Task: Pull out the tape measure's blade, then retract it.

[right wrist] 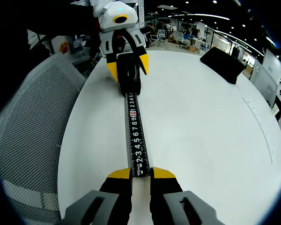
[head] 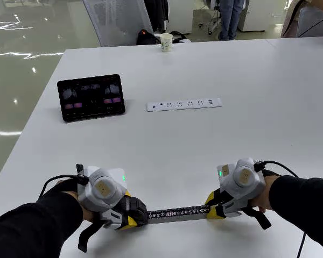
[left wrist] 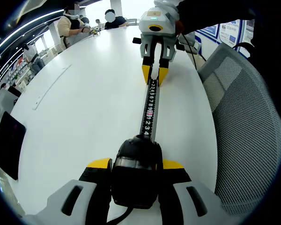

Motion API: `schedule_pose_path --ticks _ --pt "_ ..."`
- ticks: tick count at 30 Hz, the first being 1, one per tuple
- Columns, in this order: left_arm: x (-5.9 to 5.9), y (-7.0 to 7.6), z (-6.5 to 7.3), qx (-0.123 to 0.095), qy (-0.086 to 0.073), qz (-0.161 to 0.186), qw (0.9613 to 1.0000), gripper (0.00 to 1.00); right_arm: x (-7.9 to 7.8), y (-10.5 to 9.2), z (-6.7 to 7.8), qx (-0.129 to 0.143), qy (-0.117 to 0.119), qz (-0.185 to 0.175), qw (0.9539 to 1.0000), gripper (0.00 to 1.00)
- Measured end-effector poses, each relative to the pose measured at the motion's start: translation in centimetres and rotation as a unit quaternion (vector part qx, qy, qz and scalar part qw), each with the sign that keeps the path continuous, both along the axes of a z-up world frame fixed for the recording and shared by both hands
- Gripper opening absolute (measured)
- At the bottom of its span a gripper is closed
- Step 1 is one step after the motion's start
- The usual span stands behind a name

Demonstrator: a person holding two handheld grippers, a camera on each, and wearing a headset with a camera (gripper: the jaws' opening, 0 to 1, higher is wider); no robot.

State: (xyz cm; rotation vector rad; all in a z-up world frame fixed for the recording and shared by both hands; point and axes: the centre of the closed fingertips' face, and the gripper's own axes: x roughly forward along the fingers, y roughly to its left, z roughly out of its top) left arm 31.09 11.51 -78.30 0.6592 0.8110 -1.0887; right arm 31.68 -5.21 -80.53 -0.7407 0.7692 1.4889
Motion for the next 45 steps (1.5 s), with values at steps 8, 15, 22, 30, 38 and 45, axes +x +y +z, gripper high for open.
schedule_pose_path --ticks 8,15,22,30,38,45 --pt "0.0 0.0 0.1 0.0 0.0 0.0 1.0 0.33 0.1 0.0 -0.1 -0.002 -0.001 0.003 1.0 0.11" --pt "0.0 0.0 0.1 0.0 0.0 0.001 1.0 0.33 0.3 -0.3 -0.2 -0.003 0.001 0.001 1.0 0.1" --pt "0.0 0.0 0.1 -0.001 -0.001 0.001 1.0 0.33 0.3 -0.6 -0.3 -0.002 0.002 -0.002 1.0 0.11" --pt "0.0 0.0 0.2 -0.001 -0.001 0.003 1.0 0.33 0.4 -1.0 -0.3 -0.004 0.001 -0.003 1.0 0.1" --pt "0.0 0.0 0.1 -0.002 -0.002 0.004 1.0 0.33 0.5 -1.5 -0.2 -0.008 0.003 -0.004 1.0 0.1" --pt "0.0 0.0 0.1 -0.003 -0.002 0.004 1.0 0.33 0.6 -1.9 -0.2 -0.011 0.002 -0.004 0.9999 0.1"
